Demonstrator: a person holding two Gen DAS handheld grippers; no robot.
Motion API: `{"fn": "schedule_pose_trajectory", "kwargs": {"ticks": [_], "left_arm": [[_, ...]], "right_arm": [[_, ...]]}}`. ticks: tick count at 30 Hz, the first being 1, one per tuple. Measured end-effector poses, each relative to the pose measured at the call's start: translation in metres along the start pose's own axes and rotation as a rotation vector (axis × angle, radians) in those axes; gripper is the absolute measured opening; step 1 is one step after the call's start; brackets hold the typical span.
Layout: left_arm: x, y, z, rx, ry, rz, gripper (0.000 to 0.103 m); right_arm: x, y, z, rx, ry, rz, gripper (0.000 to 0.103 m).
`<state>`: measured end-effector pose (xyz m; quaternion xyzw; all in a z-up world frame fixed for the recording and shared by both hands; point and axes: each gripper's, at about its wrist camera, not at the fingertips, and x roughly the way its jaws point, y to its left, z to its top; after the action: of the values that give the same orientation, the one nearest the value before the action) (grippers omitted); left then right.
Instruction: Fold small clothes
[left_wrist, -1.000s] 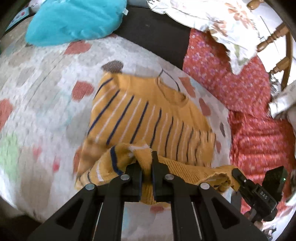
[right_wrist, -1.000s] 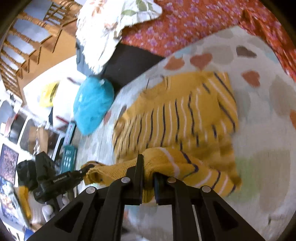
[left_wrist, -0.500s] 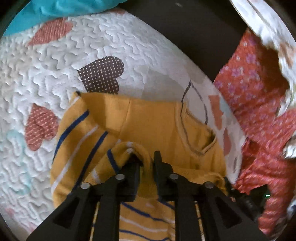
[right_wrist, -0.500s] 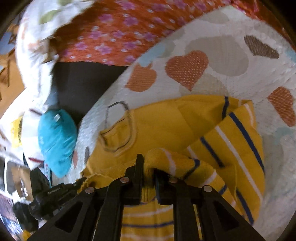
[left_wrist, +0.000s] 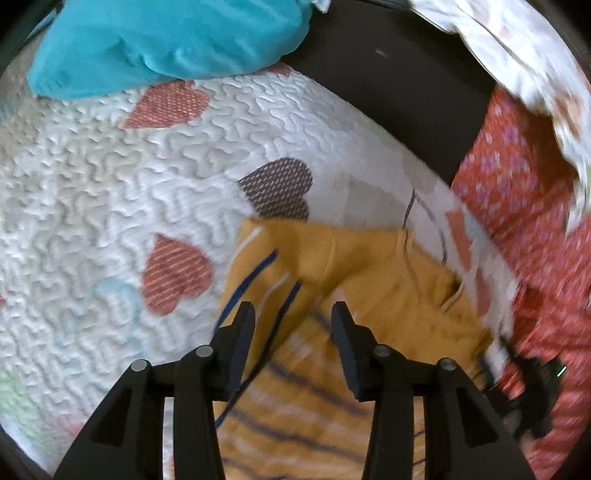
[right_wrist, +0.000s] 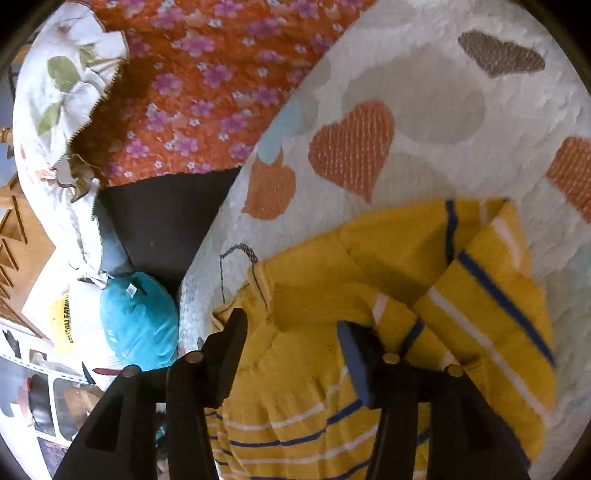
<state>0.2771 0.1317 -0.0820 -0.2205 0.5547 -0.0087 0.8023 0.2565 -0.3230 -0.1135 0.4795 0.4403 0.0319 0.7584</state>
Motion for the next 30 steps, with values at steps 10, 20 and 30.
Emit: {"fn": "schedule_pose_trajectory", "kwargs": {"ticks": [10,20,30], "left_arm": [[-0.014,0.003,-0.083,0.104,-0.063,0.063,0.059],[-0.011,0.056,-0.068,-0.001,-0.040,0.088,0.059],[-0.018,0.104,-0.065,-0.157,0.036,0.000,0.059]], "right_arm": [[-0.043,0.010,-0.039,-0.260,0.047,-0.100,0.063],[-0.041,-0.008,-0.046,-0.236,-0.033,-0.336,0.058],[0.039,0.149,-0.143,-0.596,0.279,-0.196,0.061]]}}
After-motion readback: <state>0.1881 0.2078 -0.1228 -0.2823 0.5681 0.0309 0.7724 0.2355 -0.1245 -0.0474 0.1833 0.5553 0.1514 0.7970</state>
